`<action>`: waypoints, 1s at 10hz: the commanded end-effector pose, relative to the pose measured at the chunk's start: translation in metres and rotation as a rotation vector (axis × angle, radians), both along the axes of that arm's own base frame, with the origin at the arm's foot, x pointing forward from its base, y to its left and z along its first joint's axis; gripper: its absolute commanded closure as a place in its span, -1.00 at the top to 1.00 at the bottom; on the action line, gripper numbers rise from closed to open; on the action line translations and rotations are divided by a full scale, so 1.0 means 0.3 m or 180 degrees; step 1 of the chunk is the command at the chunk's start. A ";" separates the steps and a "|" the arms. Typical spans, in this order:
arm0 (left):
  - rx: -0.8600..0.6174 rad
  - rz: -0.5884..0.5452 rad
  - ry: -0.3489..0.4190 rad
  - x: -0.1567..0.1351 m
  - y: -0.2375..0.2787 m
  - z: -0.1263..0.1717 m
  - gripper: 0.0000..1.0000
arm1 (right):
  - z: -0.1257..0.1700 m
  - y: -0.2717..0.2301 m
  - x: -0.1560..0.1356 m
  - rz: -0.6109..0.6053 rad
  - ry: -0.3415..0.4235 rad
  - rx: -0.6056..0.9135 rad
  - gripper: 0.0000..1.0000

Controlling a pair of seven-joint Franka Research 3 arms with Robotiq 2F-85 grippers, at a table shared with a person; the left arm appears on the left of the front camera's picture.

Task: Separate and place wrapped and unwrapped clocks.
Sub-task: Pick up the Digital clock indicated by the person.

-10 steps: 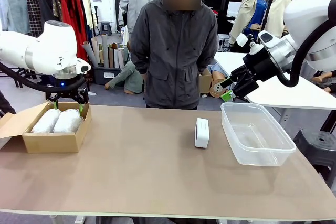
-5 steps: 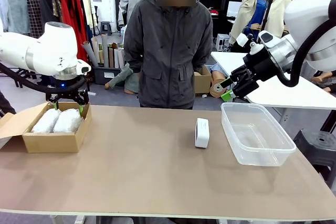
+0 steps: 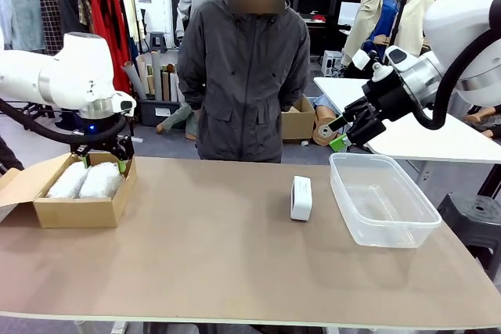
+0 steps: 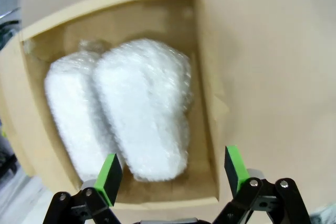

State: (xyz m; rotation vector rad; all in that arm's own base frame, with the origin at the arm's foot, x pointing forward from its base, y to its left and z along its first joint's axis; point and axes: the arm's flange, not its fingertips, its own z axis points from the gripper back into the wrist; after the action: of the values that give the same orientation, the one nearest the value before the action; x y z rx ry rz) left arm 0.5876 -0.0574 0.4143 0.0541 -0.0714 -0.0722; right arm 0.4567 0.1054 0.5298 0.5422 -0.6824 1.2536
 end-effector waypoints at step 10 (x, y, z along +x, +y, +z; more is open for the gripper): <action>-0.1765 -0.2382 -0.0668 -0.058 0.095 0.340 1.00 | 0.003 0.001 0.002 0.0024 -0.0016 0.0015 1.00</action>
State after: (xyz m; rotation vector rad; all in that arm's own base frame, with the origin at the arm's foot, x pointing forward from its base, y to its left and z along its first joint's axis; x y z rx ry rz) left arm 0.5743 -0.0394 0.5175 -0.4457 -0.3050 -0.7237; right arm 0.4568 0.1053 0.5298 0.5422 -0.6822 1.2535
